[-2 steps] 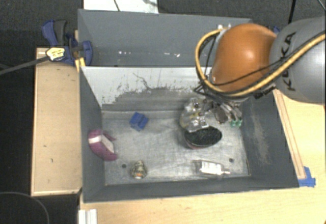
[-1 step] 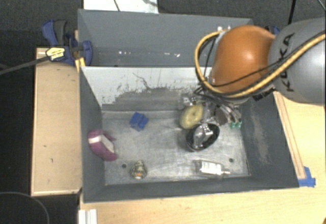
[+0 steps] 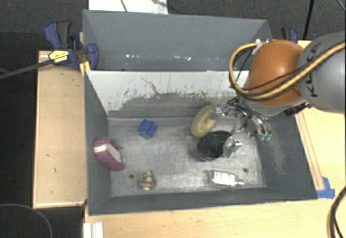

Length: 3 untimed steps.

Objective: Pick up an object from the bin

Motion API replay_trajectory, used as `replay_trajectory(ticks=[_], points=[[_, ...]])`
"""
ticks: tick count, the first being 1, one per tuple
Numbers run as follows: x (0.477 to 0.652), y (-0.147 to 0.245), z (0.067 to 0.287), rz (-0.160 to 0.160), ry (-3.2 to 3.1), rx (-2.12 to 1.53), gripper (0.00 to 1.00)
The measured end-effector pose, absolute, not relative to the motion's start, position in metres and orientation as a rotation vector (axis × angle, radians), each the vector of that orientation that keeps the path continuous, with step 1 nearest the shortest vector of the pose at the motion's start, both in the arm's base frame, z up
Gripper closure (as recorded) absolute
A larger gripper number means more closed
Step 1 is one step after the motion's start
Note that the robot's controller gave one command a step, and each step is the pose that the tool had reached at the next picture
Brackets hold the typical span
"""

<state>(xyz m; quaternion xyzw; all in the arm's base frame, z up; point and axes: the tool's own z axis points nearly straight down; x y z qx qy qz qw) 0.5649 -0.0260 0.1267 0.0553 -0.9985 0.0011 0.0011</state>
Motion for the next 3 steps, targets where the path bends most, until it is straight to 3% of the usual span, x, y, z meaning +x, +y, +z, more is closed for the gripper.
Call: replay_trajectory(ticks=[1,2,3], points=[[0.554,-0.025,0.084,0.002,-3.116,0.465,0.0],[0.554,-0.025,0.085,0.002,-3.118,0.458,1.0],[0.569,-0.01,0.271,0.003,-3.113,0.499,1.0]])
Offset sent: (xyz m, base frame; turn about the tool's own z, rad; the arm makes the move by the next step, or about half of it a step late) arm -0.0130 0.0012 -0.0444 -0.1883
